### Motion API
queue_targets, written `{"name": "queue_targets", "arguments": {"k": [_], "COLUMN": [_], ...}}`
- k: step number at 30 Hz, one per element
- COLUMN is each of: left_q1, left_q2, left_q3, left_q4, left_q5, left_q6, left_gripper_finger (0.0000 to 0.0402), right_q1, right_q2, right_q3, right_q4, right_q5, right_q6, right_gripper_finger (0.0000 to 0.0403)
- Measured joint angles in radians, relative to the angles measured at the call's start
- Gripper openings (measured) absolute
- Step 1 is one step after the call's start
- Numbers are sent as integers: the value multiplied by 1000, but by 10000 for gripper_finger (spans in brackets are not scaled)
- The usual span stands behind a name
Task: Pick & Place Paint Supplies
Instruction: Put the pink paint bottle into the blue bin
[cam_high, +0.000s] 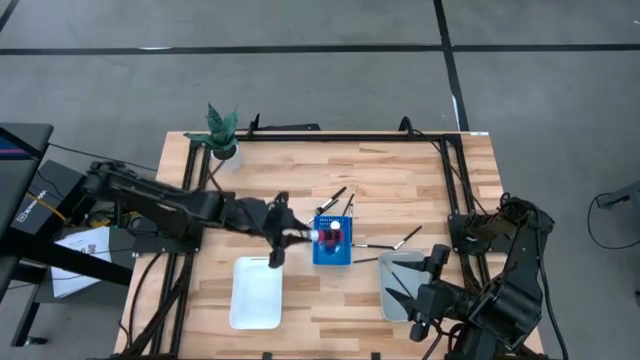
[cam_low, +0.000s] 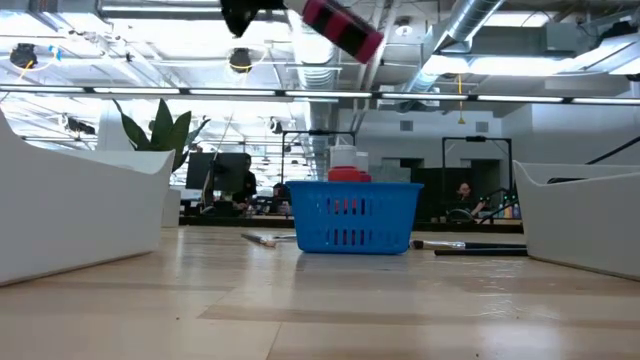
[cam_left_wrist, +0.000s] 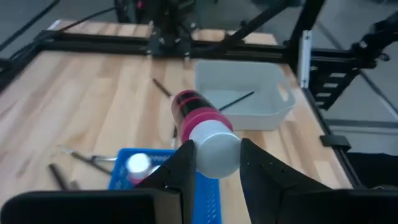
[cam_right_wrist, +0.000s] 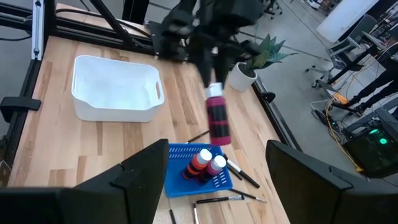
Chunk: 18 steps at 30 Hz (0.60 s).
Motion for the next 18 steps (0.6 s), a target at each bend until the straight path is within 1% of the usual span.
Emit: {"name": "queue_targets", "arguments": {"k": [3, 6, 13, 18], "left_q1": [19, 45, 96, 108], "left_q2": [40, 110, 342, 496], "left_q3": [125, 257, 569, 780], "left_q4": [-146, -281, -504, -709], "left_q5": [8, 57, 181, 192], "left_q6": [1, 2, 13, 21], "left_gripper_finger": [90, 90, 90, 90], "right_q1": [4, 5, 5, 6], "right_q2": [-6, -13, -46, -66], "right_q3": [0, 1, 1, 1], "right_q4": [0, 0, 0, 0], "right_q5": [1, 3, 3, 0], "right_q6": [-4, -4, -4, -5], "right_gripper_finger": [265, 265, 265, 265]}}
